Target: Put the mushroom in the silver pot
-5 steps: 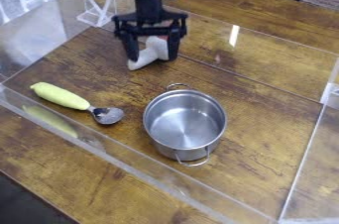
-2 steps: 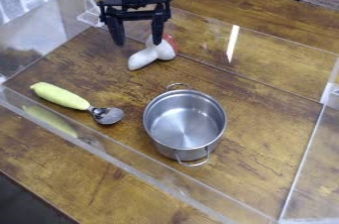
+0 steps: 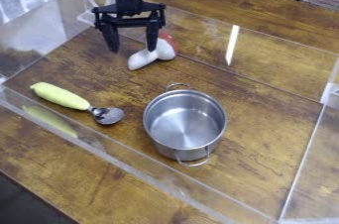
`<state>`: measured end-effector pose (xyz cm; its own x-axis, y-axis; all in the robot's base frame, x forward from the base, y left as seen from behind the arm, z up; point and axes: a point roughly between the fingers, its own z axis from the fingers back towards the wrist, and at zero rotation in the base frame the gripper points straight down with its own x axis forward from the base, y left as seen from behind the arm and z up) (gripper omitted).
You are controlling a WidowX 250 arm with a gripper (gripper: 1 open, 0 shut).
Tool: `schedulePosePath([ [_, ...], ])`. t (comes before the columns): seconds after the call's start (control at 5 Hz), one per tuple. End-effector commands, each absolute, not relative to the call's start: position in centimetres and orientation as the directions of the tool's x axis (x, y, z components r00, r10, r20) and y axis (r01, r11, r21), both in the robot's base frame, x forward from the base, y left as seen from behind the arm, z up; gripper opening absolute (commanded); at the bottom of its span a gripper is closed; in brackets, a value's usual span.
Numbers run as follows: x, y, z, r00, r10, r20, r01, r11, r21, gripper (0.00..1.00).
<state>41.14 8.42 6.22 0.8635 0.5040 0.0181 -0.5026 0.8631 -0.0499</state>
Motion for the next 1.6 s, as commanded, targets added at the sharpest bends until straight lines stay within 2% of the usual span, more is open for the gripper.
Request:
schedulePosePath([
  [0.0, 42.3, 8.4, 7.4, 0.834, 0.548, 0.060, -0.546, 0.836, -0.047, 1.00],
  [0.2, 43.1, 8.6, 6.6, 0.800, 0.598, 0.051, -0.597, 0.801, -0.034, 0.00],
  [0.4, 42.9, 8.8, 6.3, 0.788, 0.613, 0.051, -0.612, 0.790, -0.032, 0.00],
  [0.6, 42.4, 7.7, 8.6, 0.777, 0.626, 0.056, -0.623, 0.779, -0.068, 0.00],
  [1.0, 43.0, 3.0, 11.7, 0.803, 0.592, 0.070, -0.580, 0.803, -0.137, 0.00],
  [1.2, 42.1, 1.9, 13.4, 0.755, 0.647, 0.104, -0.629, 0.760, -0.161, 0.00],
  [1.4, 40.9, -0.1, 14.3, 0.717, 0.689, 0.106, -0.668, 0.722, -0.177, 0.00],
])
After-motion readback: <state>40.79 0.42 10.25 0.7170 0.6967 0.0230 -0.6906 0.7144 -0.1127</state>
